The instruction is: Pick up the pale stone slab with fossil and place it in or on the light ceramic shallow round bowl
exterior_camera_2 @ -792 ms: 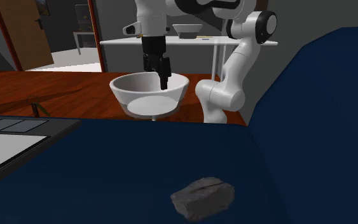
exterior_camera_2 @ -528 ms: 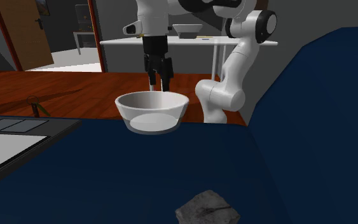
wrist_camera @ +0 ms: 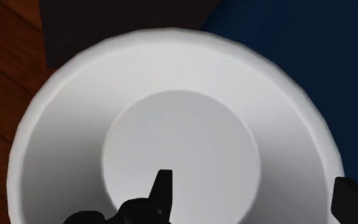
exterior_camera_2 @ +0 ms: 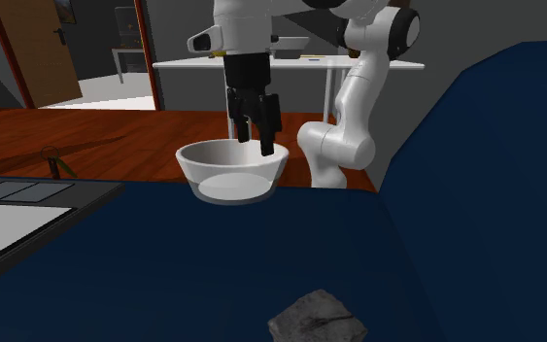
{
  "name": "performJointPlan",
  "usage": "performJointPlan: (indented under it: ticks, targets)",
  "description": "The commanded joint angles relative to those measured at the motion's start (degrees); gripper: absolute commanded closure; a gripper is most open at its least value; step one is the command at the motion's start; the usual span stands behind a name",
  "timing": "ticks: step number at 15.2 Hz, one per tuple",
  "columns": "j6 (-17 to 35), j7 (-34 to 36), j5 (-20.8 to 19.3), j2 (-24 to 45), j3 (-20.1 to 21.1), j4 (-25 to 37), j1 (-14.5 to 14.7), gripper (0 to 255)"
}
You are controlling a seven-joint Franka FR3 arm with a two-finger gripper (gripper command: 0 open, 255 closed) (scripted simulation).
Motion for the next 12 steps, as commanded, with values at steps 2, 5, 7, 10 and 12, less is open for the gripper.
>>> performJointPlan:
  ticks: [2, 5, 7, 10, 12]
  targets:
    - [0.9, 4.4, 1.8, 4.2, 3.3, 3.4, 0.9, 0]
    - [1.4, 8.6, 3.0, 8.7, 6.3, 7.6, 1.5, 0]
    - [1.7, 11.4, 3.4, 11.9, 8.2, 10.6, 1.9, 0]
    - [2.0, 15.8, 3.5, 17.2, 11.1, 15.8, 2.5, 0]
    - [2.1, 18.8, 3.1, 20.9, 13.0, 19.6, 2.9, 0]
